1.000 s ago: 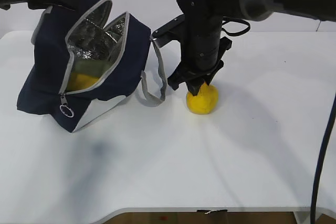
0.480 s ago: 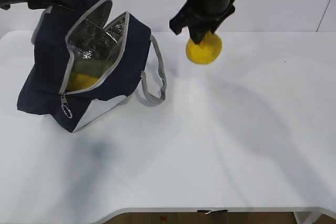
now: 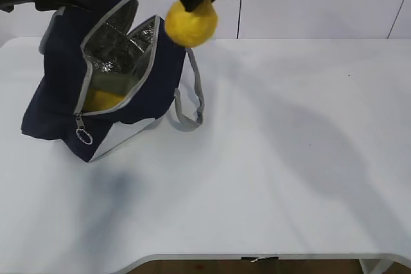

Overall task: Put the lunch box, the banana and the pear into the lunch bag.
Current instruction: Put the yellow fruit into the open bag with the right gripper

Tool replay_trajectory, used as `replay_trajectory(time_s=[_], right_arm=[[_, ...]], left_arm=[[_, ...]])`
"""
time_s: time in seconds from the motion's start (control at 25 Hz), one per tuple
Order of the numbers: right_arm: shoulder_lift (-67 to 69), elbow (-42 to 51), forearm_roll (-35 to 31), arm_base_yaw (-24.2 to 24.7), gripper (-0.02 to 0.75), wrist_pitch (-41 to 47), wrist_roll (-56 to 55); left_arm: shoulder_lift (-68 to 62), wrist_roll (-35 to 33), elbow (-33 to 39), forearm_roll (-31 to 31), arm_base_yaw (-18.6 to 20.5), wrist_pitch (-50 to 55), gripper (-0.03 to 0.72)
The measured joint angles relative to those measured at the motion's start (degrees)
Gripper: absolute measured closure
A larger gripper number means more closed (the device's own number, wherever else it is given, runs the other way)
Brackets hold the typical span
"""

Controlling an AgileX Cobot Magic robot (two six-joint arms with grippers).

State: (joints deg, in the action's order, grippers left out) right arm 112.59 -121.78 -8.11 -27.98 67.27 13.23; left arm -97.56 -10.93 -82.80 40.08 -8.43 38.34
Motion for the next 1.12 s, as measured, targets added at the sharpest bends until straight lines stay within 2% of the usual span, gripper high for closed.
replay_trajectory(time_s=[0.2, 0.36, 0.48, 0.64, 0.72, 0.92, 1.0, 1.12], right_arm=[[1.0, 0.0, -11.0, 0.0, 0.434, -7.4, 6.1], [4.5, 0.0, -18.6, 0.0, 0.434, -9.6, 11.6], [7.7, 0.0, -22.0, 0.0, 0.434, -11.2, 14.9], [10.9, 0.0, -23.3, 0.0, 0.422, -15.0, 18.6], [11.8, 0.0, -23.6, 0.0, 0.382, -17.9, 19.5], [13.4, 0.0, -24.8, 0.0, 0.183, -22.8, 20.0], [13.4, 0.0, -24.8, 0.0, 0.146, -22.7, 20.1], [12.8, 0.0, -23.6, 0.0, 0.134, -21.2, 19.9]], left_arm=[[0.0, 0.0, 0.0, 1.0, 0.0, 0.0, 0.694], [0.0, 0.0, 0.0, 1.0, 0.0, 0.0, 0.694], [0.0, 0.0, 0.0, 1.0, 0.0, 0.0, 0.694], [0.0, 0.0, 0.0, 1.0, 0.0, 0.2, 0.694], [0.0, 0.0, 0.0, 1.0, 0.0, 0.2, 0.694], [0.0, 0.0, 0.0, 1.1, 0.0, 0.2, 0.694], [0.0, 0.0, 0.0, 1.4, 0.0, 0.3, 0.694], [0.0, 0.0, 0.0, 1.4, 0.0, 0.3, 0.694]])
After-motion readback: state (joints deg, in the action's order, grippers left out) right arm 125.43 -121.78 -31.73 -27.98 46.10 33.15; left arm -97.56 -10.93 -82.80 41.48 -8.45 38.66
